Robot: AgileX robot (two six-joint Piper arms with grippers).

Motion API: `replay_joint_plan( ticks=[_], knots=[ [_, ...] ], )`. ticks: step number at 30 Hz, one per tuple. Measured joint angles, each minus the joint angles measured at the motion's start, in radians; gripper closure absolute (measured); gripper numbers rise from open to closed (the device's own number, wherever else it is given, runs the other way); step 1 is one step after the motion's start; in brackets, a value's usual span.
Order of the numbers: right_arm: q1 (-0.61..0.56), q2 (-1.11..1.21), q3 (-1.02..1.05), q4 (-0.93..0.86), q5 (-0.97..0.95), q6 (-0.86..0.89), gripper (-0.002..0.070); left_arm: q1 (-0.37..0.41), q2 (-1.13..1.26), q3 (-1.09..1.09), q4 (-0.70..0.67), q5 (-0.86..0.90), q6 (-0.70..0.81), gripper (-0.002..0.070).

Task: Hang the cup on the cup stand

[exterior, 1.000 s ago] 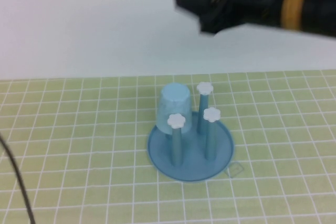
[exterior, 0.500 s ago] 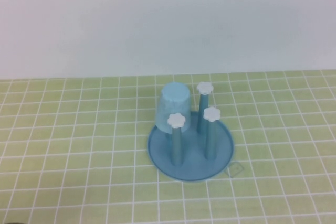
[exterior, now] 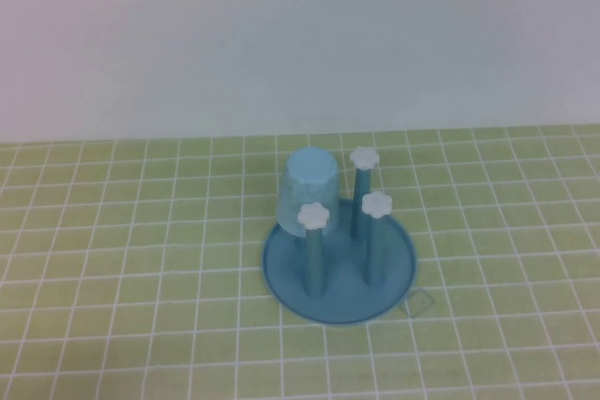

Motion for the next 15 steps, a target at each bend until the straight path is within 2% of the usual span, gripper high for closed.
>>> replay_joint_plan(
  ticks=[7, 15],
  knots=[
    [-0.226, -0.194, 0.248, 0.002, 0.041, 0.016, 0.0678, 0.0, 0.0, 0.0, -0.222, 0.006, 0.194, 0.0675],
    [-0.374, -0.559, 0.627, 0.004, 0.206, 0.033, 0.0678, 0.0, 0.0, 0.0, -0.25, 0.006, 0.192, 0.0675]
  ],
)
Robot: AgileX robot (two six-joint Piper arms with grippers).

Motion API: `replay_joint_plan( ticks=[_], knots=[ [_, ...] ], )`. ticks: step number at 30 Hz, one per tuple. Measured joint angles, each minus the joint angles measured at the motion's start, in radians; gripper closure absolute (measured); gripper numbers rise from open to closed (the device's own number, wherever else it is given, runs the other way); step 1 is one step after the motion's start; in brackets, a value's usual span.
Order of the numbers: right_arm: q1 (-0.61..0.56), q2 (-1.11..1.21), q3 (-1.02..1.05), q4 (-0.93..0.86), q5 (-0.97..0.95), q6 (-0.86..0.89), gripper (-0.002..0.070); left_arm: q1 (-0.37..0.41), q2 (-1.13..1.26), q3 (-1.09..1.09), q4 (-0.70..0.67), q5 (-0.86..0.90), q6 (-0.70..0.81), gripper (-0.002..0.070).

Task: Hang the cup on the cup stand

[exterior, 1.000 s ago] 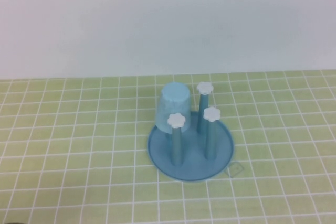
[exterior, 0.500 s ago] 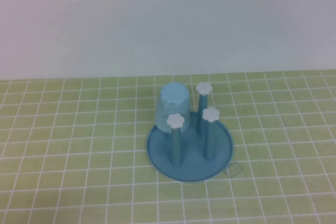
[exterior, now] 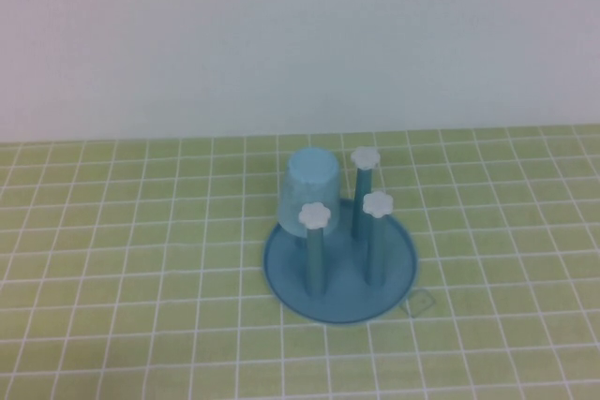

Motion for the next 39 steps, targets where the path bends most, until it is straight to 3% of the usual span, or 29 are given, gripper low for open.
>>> replay_joint_plan(
  ticks=[8, 18, 21, 26, 29, 32, 39],
  knots=[
    [-0.04, -0.368, 0.284, 0.013, 0.059, 0.035, 0.0678, 0.0, 0.0, 0.0, 0.002, 0.0, 0.004, 0.0675],
    [-0.04, -0.453, 0.374, 0.034, 0.027, 0.024, 0.0678, 0.0, 0.0, 0.0, 0.002, 0.0, 0.004, 0.0675],
    [-0.04, -0.451, 0.427, 0.288, 0.059, -0.2, 0.0678, 0.0, 0.0, 0.0, 0.002, 0.0, 0.002, 0.0675],
    [-0.04, -0.525, 0.535, 1.217, 0.3, -1.069, 0.0678, 0.0, 0.0, 0.0, 0.002, 0.0, 0.002, 0.0675],
    [-0.04, -0.593, 0.585, 1.542, 0.452, -1.46, 0.0678, 0.0, 0.0, 0.0, 0.002, 0.0, 0.002, 0.0675],
    [-0.04, -0.628, 0.627, 1.636, 0.472, -1.555, 0.0678, 0.0, 0.0, 0.0, 0.002, 0.0, 0.002, 0.0675],
    [-0.04, -0.633, 0.719, 1.666, 0.481, -1.561, 0.0678, 0.0, 0.0, 0.0, 0.002, 0.0, 0.002, 0.0675]
  ],
)
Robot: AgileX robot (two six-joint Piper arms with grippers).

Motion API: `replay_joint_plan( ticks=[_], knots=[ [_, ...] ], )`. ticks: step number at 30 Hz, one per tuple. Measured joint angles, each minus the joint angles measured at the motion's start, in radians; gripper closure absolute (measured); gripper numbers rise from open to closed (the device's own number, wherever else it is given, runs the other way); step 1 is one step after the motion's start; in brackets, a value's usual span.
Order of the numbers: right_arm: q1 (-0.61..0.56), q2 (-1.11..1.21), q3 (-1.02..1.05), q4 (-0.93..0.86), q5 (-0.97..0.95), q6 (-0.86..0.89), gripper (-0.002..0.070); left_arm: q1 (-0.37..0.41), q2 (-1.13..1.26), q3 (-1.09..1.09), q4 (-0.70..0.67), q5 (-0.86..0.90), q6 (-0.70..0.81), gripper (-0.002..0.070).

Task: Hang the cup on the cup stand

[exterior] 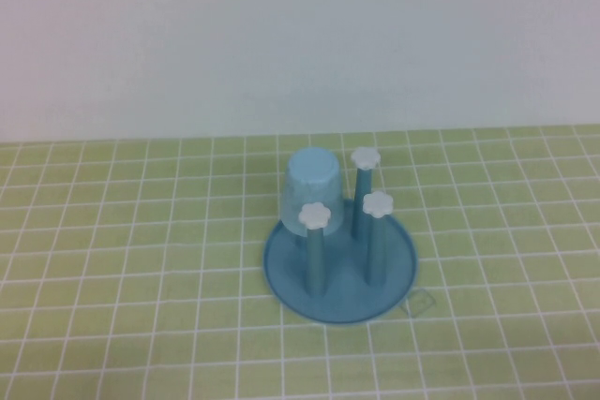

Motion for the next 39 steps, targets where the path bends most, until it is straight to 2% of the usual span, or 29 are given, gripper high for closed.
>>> replay_joint_plan(
  ticks=[15, 39],
  knots=[
    [0.0, 0.0, 0.007, 0.103, 0.068, 0.0, 0.0678, 0.0, 0.0, 0.0, 0.0, 0.0, 0.004, 0.0675],
    [0.0, 0.0, 0.007, 0.113, 0.069, 0.0, 0.0678, 0.0, 0.0, 0.0, 0.0, 0.0, 0.004, 0.0675]
  ],
)
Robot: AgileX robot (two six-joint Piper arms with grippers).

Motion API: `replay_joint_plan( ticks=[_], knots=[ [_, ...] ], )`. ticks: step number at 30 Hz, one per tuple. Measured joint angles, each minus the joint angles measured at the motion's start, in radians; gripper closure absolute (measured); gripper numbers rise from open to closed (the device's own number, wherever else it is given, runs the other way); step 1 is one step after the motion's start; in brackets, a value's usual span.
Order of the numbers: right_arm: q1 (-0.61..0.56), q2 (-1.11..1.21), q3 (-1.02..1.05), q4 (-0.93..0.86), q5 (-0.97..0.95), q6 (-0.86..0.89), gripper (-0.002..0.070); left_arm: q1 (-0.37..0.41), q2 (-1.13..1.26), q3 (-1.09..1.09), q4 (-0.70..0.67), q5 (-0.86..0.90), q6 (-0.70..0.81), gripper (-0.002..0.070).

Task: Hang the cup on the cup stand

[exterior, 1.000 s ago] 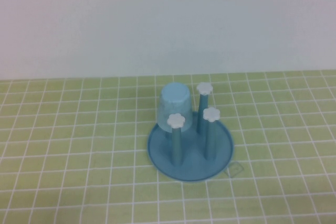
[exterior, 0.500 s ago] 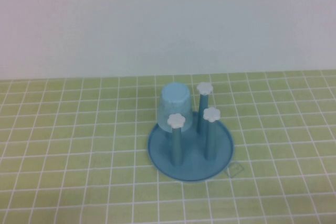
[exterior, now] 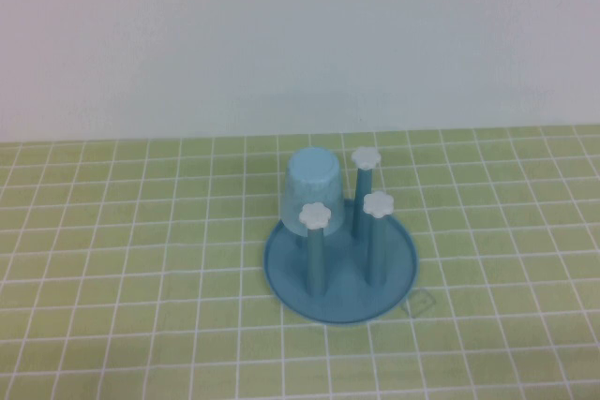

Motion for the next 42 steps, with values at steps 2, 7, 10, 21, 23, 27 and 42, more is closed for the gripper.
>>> replay_joint_plan(
  ticks=[2, 7, 10, 21, 23, 27, 42],
  knots=[
    [0.0, 0.0, 0.0, 0.0, 0.0, 0.0, 0.0678, -0.003, 0.0, 0.0, 0.0, 0.0, 0.0, 0.0675],
    [0.0, 0.0, 0.0, 0.0, 0.002, 0.0, 0.0678, -0.093, 0.0, 0.0, 0.002, 0.0, 0.0, 0.0675],
    [0.0, 0.0, 0.0, 0.0, 0.002, 0.0, 0.0678, -0.156, 0.0, 0.0, 0.002, 0.0, 0.003, 0.0675],
    [0.0, 0.0, 0.0, 0.0, 0.002, 0.0, 0.0678, -0.295, 0.0, 0.0, 0.002, 0.0, 0.001, 0.0675],
    [0.0, 0.0, 0.0, 0.0, 0.002, 0.0, 0.0678, -0.288, -0.002, 0.0, 0.002, 0.0, 0.001, 0.0675],
    [0.0, 0.0, 0.0, 0.0, 0.004, 0.0, 0.0678, -0.288, -0.009, 0.0, 0.002, 0.0, 0.001, 0.0675],
    [0.0, 0.0, 0.0, 0.0, 0.004, 0.0, 0.0678, -0.288, -0.009, 0.0, 0.002, 0.0, 0.003, 0.0675]
  ],
)
